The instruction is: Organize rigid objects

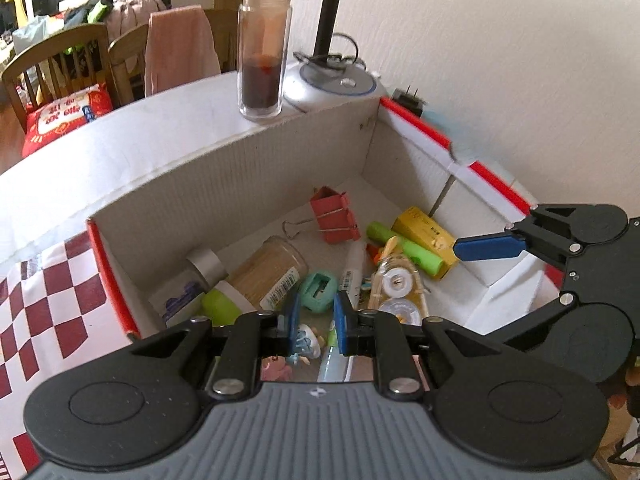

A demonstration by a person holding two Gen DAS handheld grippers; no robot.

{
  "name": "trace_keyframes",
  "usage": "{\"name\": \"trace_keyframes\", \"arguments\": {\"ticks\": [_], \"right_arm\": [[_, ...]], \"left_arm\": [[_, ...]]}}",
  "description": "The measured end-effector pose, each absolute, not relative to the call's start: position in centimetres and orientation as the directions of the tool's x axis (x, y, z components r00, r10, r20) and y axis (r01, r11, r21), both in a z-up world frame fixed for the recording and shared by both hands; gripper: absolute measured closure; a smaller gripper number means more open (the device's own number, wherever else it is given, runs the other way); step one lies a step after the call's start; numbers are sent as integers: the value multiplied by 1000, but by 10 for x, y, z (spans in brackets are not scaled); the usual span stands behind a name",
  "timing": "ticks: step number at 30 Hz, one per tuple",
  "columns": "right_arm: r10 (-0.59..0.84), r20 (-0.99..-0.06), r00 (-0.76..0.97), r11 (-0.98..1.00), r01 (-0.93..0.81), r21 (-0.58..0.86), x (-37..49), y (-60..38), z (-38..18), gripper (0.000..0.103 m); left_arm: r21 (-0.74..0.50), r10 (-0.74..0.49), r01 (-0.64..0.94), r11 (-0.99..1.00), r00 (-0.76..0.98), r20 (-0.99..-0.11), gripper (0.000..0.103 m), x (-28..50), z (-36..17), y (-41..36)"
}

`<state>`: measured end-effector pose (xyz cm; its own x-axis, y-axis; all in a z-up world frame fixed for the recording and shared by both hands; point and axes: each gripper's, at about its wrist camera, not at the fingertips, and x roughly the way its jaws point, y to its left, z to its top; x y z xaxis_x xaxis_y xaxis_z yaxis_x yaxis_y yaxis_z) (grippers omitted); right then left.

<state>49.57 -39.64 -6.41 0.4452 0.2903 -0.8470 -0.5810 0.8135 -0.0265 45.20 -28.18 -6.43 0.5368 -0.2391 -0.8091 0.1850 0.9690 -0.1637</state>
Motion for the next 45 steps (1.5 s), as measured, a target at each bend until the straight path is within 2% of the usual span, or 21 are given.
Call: {"name": "trace_keyframes", "arguments": {"ticks": [13, 23, 24, 26, 28, 35, 37, 41, 43, 45], "right_arm": [[384, -745, 545, 851, -522, 57, 450, -403, -13, 14], [427, -656, 623, 872, -476, 116, 399, -405, 16, 4], [427, -648, 630, 874, -472, 117, 394, -404, 18, 3], [428, -632, 646, 877, -467, 115, 382, -403, 22, 2], [428, -620, 658, 878, -465, 113, 373, -402, 25, 1], [428, -584, 690, 886, -449, 118, 346, -395, 34, 0], [423, -575, 700, 889, -443, 114, 338, -393, 35, 0], [414, -565, 714, 895, -432, 110, 324, -390, 38, 0], [407, -561, 721, 900, -422, 110, 318, -389, 39, 0], [403, -557, 726, 904, -412, 116, 313, -390, 39, 0]], "left_arm": [[-161, -259, 207, 965, 650, -714, 86, 397, -18, -257], [-143, -258, 219, 965, 706, -659, 85, 344, 4, -230], [-143, -258, 218, 965, 708, -657, 82, 339, 6, -227], [-146, -259, 217, 965, 715, -650, 69, 329, 7, -222], [-149, -262, 217, 965, 726, -636, 45, 319, 9, -216], [-172, -293, 237, 956, 734, -612, 41, 289, 14, -202], [-180, -301, 242, 954, 738, -604, 31, 282, 16, -199], [-194, -317, 251, 948, 741, -592, 26, 270, 19, -196], [-198, -319, 250, 948, 741, -591, 19, 265, 21, -195], [-213, -332, 255, 943, 741, -584, 18, 260, 22, -194]]}}
